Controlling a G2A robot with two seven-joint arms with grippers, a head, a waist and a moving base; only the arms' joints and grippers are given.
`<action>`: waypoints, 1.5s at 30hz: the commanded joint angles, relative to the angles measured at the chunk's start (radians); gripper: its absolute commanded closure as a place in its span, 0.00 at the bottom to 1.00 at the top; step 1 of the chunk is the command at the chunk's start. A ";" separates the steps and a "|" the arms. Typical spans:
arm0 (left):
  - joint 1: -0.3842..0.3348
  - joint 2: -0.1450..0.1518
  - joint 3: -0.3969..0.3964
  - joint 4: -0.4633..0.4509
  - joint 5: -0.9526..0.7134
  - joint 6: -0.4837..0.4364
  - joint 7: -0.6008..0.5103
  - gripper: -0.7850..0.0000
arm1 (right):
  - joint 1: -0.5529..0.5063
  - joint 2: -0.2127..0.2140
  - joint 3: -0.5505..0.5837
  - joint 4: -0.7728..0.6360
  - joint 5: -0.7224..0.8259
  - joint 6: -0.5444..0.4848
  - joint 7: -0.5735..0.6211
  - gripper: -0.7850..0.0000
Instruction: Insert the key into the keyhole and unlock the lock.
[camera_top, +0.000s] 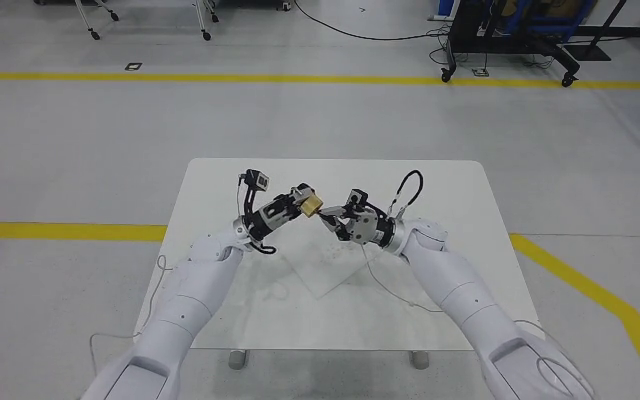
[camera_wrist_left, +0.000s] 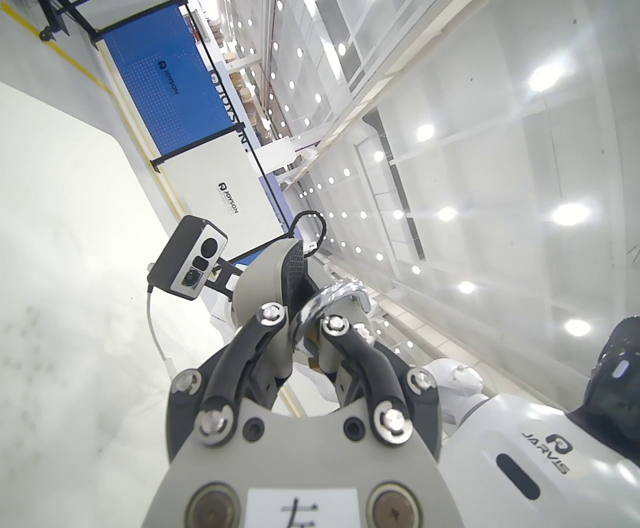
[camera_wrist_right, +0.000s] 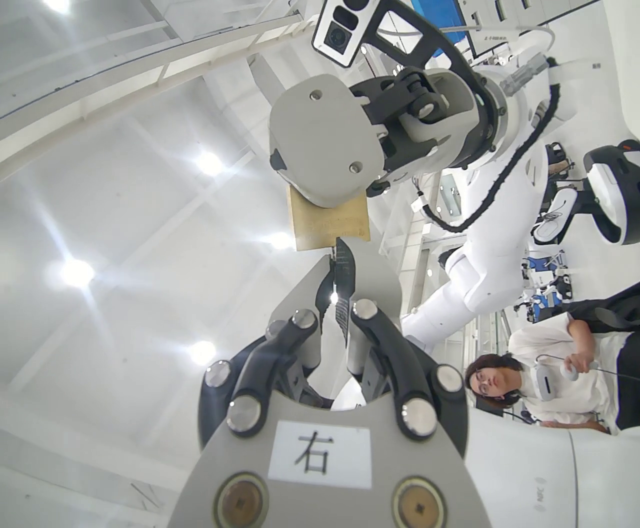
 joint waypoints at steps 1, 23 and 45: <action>0.002 0.000 0.000 -0.003 0.008 0.001 0.006 1.00 | 0.002 -0.001 0.001 0.005 -0.002 -0.005 0.003 1.00; -0.066 0.012 0.073 0.023 0.407 0.273 0.114 1.00 | -0.306 0.126 0.311 -0.470 -0.587 -0.474 -0.538 0.00; -0.175 -0.054 0.222 0.145 0.550 0.579 0.134 0.00 | -0.318 0.128 0.318 -0.485 -0.587 -0.473 -0.542 0.00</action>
